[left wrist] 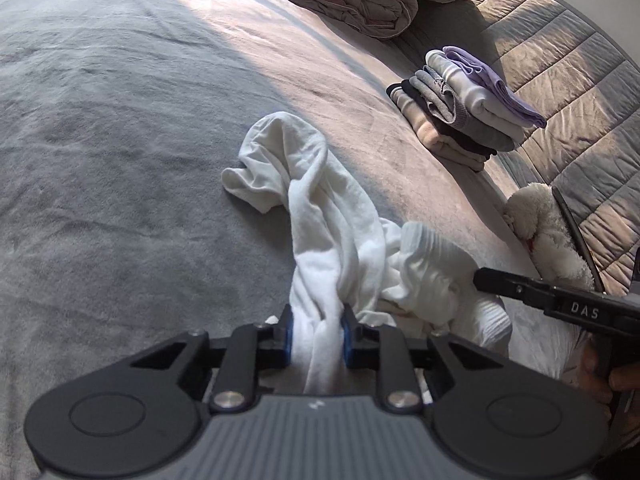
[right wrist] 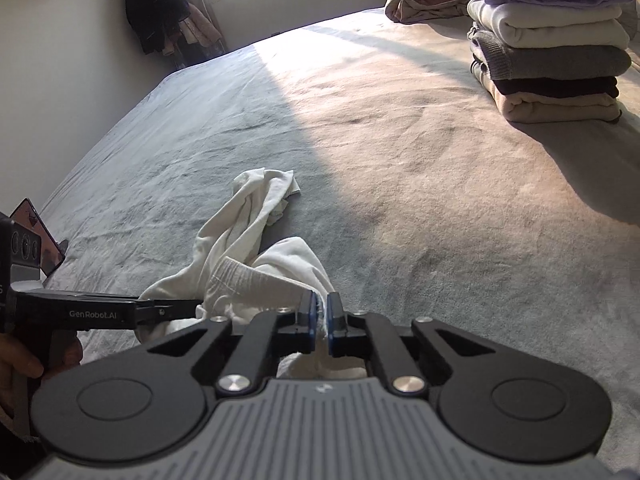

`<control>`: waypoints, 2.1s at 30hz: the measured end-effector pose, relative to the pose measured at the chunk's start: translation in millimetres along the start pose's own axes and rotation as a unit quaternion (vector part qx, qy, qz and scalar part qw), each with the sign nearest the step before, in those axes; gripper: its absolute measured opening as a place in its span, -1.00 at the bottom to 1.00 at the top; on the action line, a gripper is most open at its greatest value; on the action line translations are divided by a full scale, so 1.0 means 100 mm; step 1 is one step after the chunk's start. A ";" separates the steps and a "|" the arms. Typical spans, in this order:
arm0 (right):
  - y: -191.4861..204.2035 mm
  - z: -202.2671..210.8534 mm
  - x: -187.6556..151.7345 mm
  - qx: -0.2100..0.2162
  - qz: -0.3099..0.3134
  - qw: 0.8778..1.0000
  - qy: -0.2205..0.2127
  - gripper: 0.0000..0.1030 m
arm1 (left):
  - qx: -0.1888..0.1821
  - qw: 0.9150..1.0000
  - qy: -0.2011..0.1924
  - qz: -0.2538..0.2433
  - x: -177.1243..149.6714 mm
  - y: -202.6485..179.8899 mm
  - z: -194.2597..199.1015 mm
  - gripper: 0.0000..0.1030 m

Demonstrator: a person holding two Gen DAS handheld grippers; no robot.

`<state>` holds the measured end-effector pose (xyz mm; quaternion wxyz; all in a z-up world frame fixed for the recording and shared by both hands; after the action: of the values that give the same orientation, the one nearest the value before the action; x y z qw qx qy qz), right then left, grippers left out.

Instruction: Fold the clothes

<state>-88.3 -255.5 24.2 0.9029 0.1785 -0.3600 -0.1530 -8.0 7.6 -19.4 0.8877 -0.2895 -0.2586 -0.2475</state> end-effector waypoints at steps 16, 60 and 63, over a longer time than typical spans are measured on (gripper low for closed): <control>-0.22 0.22 0.26 0.005 -0.054 0.997 -0.054 -0.89 | -0.108 0.988 0.065 -0.089 -0.43 -0.23 0.30 -0.62; -0.70 0.19 -0.29 0.005 -0.115 0.987 0.109 0.32 | -0.091 0.987 -0.131 0.009 0.41 -0.29 -0.16 -0.91; -0.74 0.18 -0.31 0.036 -0.153 0.979 0.131 0.32 | -0.092 0.985 -0.145 0.002 0.43 -0.31 -0.08 -0.91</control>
<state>-133.4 -312.7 -14.7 0.9011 0.2823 -0.2127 -0.2513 8.3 -32.3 12.8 0.8108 -0.4031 -0.3606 -0.2238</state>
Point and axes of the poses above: each gripper's, at about its wrist camera, not at the fingertips, and z roughly against the way its jaws point, y to its left, x to its top, the point moved 1 cm from there along -z, roughly the way its jaws point, and after that the axes turned 11 degrees about -z, right-handed, at the moved point
